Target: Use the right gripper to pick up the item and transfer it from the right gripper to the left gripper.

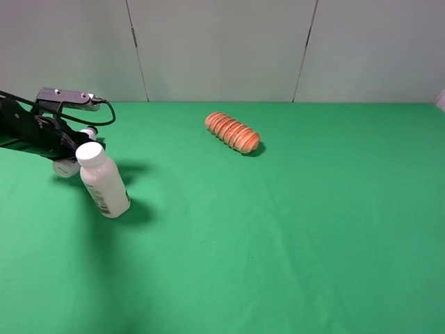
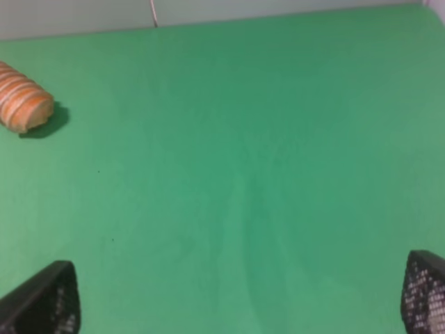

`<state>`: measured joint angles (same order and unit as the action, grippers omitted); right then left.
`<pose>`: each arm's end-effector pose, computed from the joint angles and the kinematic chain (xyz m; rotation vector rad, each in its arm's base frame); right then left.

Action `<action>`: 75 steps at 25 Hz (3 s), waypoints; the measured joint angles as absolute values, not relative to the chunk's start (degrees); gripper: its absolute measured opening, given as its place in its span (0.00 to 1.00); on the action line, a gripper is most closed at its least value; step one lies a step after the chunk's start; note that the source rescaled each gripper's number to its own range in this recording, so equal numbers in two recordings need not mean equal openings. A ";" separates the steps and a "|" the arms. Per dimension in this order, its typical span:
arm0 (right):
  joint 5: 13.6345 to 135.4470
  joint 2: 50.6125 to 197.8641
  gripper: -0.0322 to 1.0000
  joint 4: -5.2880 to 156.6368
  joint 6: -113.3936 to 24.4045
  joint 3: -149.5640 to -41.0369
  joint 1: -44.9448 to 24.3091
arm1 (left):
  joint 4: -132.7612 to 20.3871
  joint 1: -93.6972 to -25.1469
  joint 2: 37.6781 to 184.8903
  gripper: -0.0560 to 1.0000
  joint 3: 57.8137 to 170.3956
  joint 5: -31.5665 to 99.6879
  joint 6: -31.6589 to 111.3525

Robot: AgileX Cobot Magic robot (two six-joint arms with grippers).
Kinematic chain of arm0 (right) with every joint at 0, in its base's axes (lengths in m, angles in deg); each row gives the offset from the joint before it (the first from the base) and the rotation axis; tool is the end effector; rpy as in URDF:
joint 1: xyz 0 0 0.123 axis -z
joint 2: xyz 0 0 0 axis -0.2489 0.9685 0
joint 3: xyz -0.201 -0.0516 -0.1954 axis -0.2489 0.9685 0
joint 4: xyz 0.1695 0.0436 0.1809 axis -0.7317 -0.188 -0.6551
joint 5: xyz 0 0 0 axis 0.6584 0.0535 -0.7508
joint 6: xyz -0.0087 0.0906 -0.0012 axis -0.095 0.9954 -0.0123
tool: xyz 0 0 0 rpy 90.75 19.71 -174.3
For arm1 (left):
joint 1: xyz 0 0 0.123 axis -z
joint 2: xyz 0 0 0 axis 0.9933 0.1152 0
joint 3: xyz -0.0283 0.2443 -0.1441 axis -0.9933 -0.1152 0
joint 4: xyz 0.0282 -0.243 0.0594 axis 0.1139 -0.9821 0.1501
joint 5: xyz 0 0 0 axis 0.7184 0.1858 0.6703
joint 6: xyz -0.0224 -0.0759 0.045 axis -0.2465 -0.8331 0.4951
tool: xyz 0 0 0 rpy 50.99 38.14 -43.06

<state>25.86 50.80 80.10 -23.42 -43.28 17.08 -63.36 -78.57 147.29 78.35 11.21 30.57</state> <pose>-0.0024 0.0048 0.2791 0.0145 1.9959 0.0217 0.3387 -0.0181 0.1091 0.1421 2.3057 0.1358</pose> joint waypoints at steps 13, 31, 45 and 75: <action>25.86 50.80 1.00 80.03 -23.42 -43.28 17.08 | -63.36 -78.57 147.29 0.60 78.30 10.76 30.81; 25.75 50.80 1.00 79.99 -23.42 -43.28 17.08 | -63.36 -78.57 124.85 0.99 78.19 24.39 32.76; 25.75 50.80 1.00 79.99 -23.42 -43.28 17.08 | -54.02 -78.57 91.80 1.00 78.19 50.48 25.46; 25.82 50.80 1.00 79.99 -23.42 -43.28 17.08 | -46.35 -78.57 49.25 1.00 69.39 88.42 14.68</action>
